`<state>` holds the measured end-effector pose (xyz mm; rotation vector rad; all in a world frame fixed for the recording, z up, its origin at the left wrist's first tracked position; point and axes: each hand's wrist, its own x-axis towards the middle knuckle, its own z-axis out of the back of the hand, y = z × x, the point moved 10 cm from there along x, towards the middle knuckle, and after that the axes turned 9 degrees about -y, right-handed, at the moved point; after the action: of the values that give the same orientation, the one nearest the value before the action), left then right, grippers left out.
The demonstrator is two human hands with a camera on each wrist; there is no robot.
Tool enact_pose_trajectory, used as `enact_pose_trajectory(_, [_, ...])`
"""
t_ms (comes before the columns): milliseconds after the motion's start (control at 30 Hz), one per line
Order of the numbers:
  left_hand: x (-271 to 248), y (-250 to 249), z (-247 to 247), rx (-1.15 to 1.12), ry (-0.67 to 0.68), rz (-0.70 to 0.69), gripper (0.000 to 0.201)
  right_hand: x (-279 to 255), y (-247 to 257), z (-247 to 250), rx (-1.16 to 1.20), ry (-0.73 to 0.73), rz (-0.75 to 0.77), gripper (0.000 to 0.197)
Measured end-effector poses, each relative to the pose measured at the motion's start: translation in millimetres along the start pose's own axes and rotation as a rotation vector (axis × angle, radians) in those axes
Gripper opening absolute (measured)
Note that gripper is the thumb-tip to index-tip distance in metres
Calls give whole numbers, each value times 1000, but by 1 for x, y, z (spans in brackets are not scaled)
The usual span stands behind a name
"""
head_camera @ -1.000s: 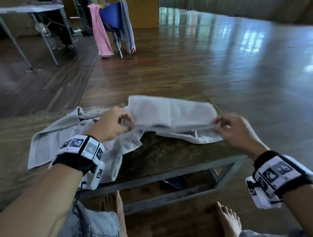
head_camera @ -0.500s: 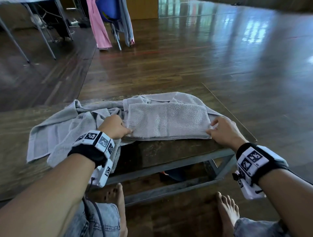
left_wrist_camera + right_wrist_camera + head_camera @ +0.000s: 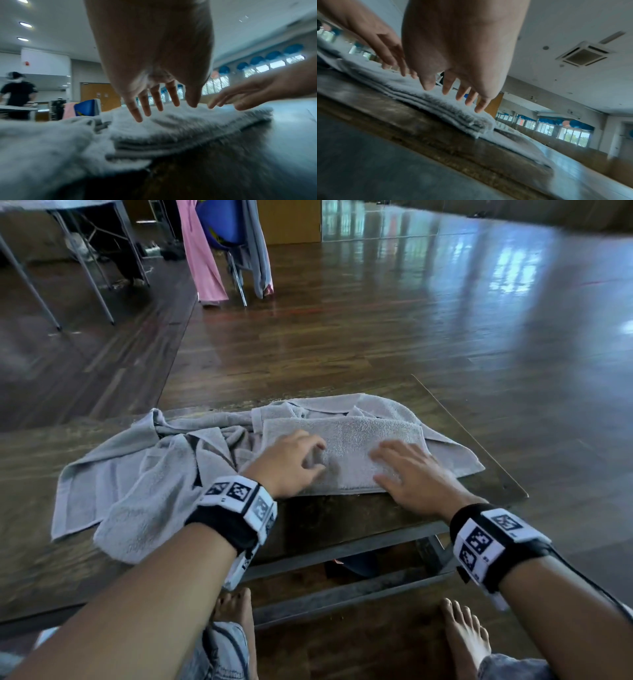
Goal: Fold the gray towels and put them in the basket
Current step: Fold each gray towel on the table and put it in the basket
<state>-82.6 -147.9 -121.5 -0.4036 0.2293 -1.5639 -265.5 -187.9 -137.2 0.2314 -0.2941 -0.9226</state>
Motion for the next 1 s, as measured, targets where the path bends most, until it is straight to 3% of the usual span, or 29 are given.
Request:
enact_pose_trajectory(133, [1,0,-30,210,132,32,43,3,2,-9,-106,15,-10,35])
enact_pose_trajectory(267, [10,-13,-22,174,43,43,39,12,5,-1,-132,14,-22,30])
enact_pose_trajectory(367, [15,-31,-16,147,-142,-34,31,16,13,9,-148,-132,-19,23])
enact_pose_trajectory(467, [23,-36,-37,160,-94,-18,50,26,33,8,-51,-231,61,33])
enact_pose_trajectory(567, [22,-19,-74,138,85,101,68,34,34,-26,-32,-68,75,60])
enact_pose_trajectory(700, [22,-4,-84,133,77,109,65,35,14,-64,-41,131,24,65])
enact_pose_trajectory(833, [22,4,-83,141,103,71,65,36,-2,-65,-53,142,12,67])
enact_pose_trajectory(1000, [17,20,-83,164,152,108,75,28,-27,-62,-68,189,-85,90])
